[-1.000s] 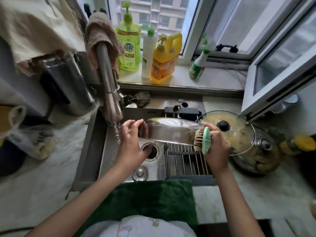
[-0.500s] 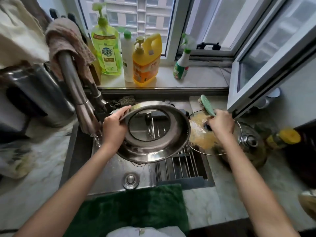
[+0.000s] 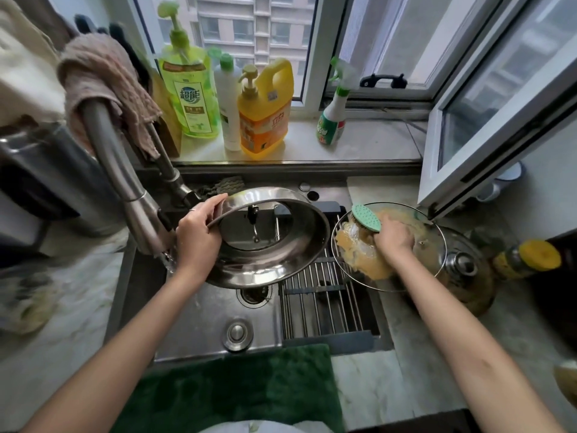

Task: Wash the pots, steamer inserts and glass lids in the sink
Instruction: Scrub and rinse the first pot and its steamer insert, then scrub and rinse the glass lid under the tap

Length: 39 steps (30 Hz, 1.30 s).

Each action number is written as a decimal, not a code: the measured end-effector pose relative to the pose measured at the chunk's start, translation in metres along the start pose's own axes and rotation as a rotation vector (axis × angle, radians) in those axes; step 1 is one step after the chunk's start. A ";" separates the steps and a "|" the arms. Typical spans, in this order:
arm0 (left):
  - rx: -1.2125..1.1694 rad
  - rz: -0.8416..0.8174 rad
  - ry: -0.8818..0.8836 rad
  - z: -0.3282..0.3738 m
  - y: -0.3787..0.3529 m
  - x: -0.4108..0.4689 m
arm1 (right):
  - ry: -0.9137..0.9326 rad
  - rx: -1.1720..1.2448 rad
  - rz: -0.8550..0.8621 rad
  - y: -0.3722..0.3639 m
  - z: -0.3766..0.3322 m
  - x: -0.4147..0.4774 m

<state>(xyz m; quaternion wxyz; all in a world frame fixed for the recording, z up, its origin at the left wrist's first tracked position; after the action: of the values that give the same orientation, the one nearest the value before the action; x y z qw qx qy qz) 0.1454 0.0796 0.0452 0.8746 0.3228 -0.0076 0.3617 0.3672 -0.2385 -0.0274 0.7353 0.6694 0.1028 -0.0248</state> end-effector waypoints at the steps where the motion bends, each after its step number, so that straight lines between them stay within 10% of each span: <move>1: -0.010 0.019 -0.013 0.000 0.001 0.000 | 0.008 0.028 0.010 0.003 0.000 -0.004; 39: 0.220 -0.181 -0.095 0.025 -0.172 0.114 | 0.307 0.204 -0.085 -0.008 -0.027 -0.154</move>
<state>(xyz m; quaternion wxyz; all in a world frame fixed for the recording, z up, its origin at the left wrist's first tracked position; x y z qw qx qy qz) 0.3443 0.0456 -0.0031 0.8615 0.4329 0.0200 0.2646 0.2126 -0.2277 -0.0090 0.6377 0.7313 0.2392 0.0362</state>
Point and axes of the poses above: each hand's wrist, its own x-axis towards the middle knuckle, its own y-axis out of the back of the hand, z = x × y, the point moved 4 cm from there along x, towards the middle knuckle, and after that the axes turned 1 degree about y, right-handed, at the moved point
